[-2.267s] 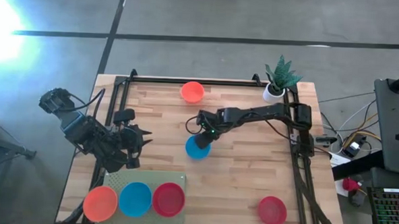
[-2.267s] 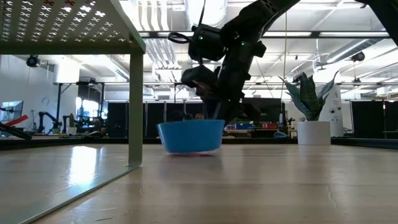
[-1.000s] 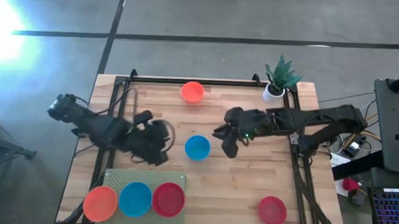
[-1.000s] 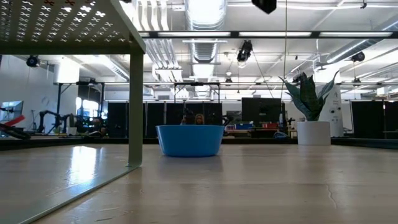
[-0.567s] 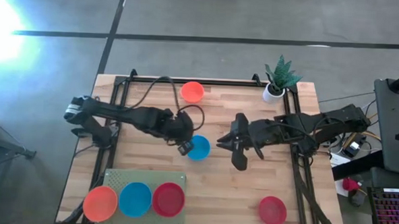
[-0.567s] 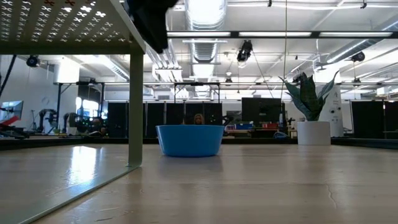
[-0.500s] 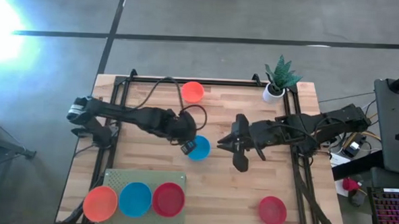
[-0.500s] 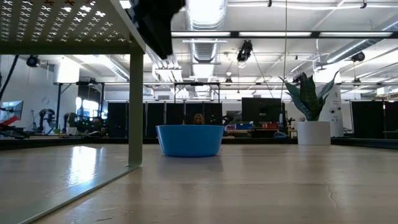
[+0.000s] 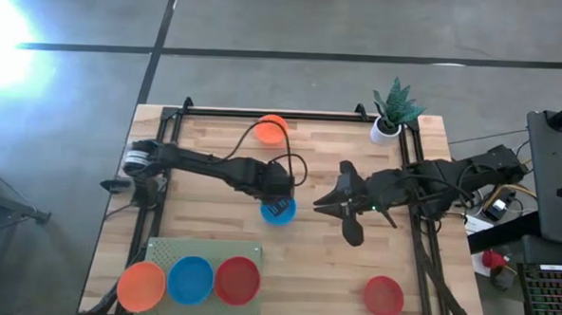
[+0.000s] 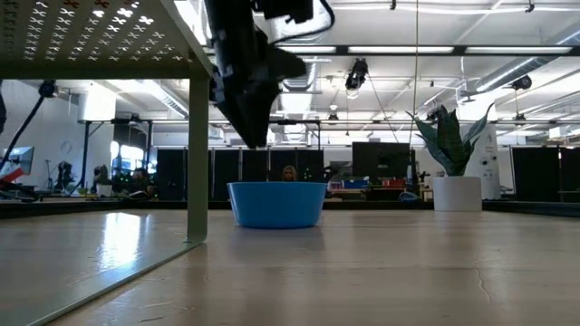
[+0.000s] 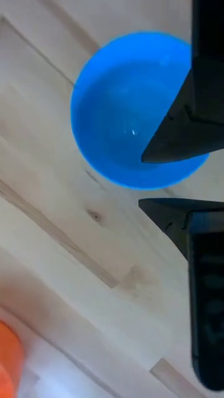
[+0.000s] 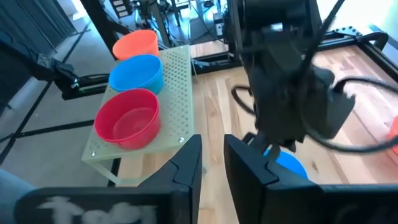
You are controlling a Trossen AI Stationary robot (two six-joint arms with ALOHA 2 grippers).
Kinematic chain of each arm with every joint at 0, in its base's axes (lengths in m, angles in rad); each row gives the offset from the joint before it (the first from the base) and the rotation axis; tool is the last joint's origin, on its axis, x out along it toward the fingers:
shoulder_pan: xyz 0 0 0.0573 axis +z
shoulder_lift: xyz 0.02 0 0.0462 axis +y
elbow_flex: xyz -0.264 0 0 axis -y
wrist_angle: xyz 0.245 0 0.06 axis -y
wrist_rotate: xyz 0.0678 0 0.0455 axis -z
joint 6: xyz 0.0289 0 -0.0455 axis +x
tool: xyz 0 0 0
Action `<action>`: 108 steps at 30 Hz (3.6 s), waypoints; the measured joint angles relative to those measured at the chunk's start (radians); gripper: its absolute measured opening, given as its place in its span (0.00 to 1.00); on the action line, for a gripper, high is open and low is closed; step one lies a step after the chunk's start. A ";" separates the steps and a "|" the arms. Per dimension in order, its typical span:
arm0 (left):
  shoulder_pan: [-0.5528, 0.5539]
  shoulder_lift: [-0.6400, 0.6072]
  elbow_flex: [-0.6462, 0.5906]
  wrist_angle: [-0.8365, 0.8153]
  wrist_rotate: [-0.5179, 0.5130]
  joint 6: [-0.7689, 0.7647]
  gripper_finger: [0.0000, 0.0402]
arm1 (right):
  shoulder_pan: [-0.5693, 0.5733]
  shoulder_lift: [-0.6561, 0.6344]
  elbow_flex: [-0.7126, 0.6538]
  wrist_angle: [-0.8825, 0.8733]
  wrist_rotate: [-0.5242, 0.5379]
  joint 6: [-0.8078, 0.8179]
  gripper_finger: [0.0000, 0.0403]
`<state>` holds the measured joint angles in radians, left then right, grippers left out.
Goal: Pick & Place Mini bowls
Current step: Stack the blue bowl on the blue bowls on the shelf
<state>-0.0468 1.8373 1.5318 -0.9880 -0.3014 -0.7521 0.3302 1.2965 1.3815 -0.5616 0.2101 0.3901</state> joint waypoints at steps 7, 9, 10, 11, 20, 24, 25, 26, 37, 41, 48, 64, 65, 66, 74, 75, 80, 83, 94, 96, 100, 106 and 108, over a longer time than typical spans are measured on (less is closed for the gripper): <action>0.010 0.063 0.000 0.012 0.002 0.020 0.23 | 0.000 -0.007 0.000 0.000 0.002 0.002 0.16; 0.013 0.075 0.000 0.016 0.002 0.029 0.23 | 0.000 -0.007 0.000 0.000 0.002 0.002 0.16; 0.015 0.083 0.000 0.019 0.002 0.034 0.23 | 0.000 -0.007 0.000 0.000 0.002 0.002 0.16; 0.018 0.090 0.000 0.019 0.002 0.038 0.23 | 0.000 -0.007 0.000 0.000 0.002 0.002 0.16; 0.032 0.144 -0.001 0.035 0.002 0.068 0.23 | 0.000 -0.007 0.000 0.001 0.001 0.002 0.15; 0.036 0.151 -0.001 0.045 0.005 0.074 0.23 | 0.000 -0.007 0.000 0.003 0.002 0.002 0.16; 0.036 0.155 -0.001 0.050 0.005 0.074 0.23 | -0.001 -0.007 0.000 0.003 0.001 0.002 0.16; 0.036 0.158 -0.001 0.051 0.006 0.074 0.23 | -0.001 -0.007 0.000 0.003 0.001 0.002 0.16; 0.036 0.182 -0.025 0.116 0.025 0.098 0.23 | -0.001 -0.007 0.000 0.008 0.001 0.002 0.15; 0.037 0.173 -0.032 0.124 0.066 0.125 0.15 | -0.001 -0.007 0.000 0.019 0.001 0.002 0.14; 0.037 0.157 -0.032 0.124 0.103 0.174 0.02 | -0.001 -0.007 0.000 0.020 0.001 0.002 0.14; 0.034 -0.256 -0.034 -0.067 0.059 0.292 0.00 | -0.001 -0.006 0.000 0.022 0.001 0.002 0.14; 0.033 -0.291 -0.034 -0.092 0.060 0.292 0.00 | -0.001 -0.006 0.000 0.021 0.001 0.002 0.14; 0.030 -0.327 -0.037 -0.115 0.060 0.292 0.00 | -0.001 -0.006 0.000 0.021 0.001 0.002 0.14; -0.040 -0.560 -0.084 -0.209 0.142 0.264 0.00 | -0.001 -0.006 -0.001 0.021 0.001 0.002 0.14; -0.054 -0.582 -0.087 -0.220 0.161 0.261 0.00 | -0.001 -0.006 -0.001 0.021 0.001 0.001 0.14; -0.175 -0.649 -0.119 -0.244 0.224 0.245 0.00 | -0.001 -0.006 -0.001 0.021 0.002 -0.001 0.14; -0.262 -0.665 -0.128 -0.247 0.257 0.244 0.00 | -0.001 -0.006 -0.001 0.020 0.002 -0.001 0.14; -0.555 -0.647 -0.128 -0.243 0.292 0.104 0.00 | -0.001 -0.006 -0.001 0.020 0.037 -0.001 0.14; -0.590 -0.626 -0.129 -0.242 0.292 0.088 0.00 | -0.001 -0.006 -0.001 0.020 0.043 -0.001 0.14; -0.627 -0.577 -0.130 -0.240 0.299 0.081 0.00 | -0.001 -0.006 -0.002 0.021 0.055 0.002 0.14; -0.632 -0.516 -0.130 -0.239 0.327 0.116 0.00 | -0.001 -0.006 -0.002 0.021 0.055 0.002 0.14; -0.632 -0.504 -0.130 -0.239 0.339 0.129 0.00 | -0.001 -0.006 -0.002 0.021 0.055 0.002 0.14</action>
<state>-0.6788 1.3336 1.4021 -1.2266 0.0374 -0.6226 0.3290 1.2903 1.3800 -0.5407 0.2653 0.3923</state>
